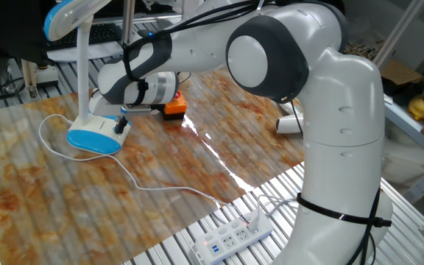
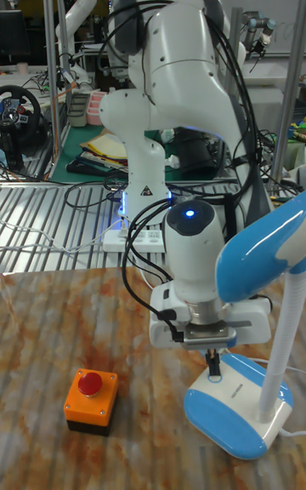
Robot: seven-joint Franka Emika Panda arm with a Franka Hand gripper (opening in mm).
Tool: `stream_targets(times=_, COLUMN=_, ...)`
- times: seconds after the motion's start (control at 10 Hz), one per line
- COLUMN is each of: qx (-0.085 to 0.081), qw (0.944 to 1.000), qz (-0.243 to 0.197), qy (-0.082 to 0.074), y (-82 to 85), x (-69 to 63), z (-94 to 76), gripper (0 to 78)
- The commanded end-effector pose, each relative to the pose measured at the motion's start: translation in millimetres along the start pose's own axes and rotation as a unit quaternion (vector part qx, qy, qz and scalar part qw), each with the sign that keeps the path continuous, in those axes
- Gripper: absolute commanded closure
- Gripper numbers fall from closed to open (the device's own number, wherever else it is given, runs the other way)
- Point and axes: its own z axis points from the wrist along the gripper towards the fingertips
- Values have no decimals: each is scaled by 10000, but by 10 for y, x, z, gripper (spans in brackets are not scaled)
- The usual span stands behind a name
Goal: Turn off the desk lamp by pressing the button
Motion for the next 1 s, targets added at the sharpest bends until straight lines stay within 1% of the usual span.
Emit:
stream_targets(times=0.1, qx=30, qw=9992, qz=1, qy=398, y=5, x=-11, z=187, gripper=776)
stream_targets(times=0.2, qx=38, qw=9989, qz=4, qy=468, y=3, x=-12, z=232, gripper=776)
stream_targets(times=0.4, qx=36, qw=9989, qz=14, qy=459, y=3, x=-7, z=233, gripper=776)
stream_targets(times=0.6, qx=36, qw=9990, qz=28, qy=454, y=7, x=-1, z=144, gripper=776)
stream_targets(times=0.7, qx=35, qw=9989, qz=46, qy=468, y=8, x=9, z=22, gripper=776)
stream_targets(times=0.9, qx=36, qw=9989, qz=87, qy=468, y=2, x=33, z=-131, gripper=776)
stream_targets(times=1.0, qx=36, qw=9989, qz=87, qy=468, y=2, x=33, z=-131, gripper=776)
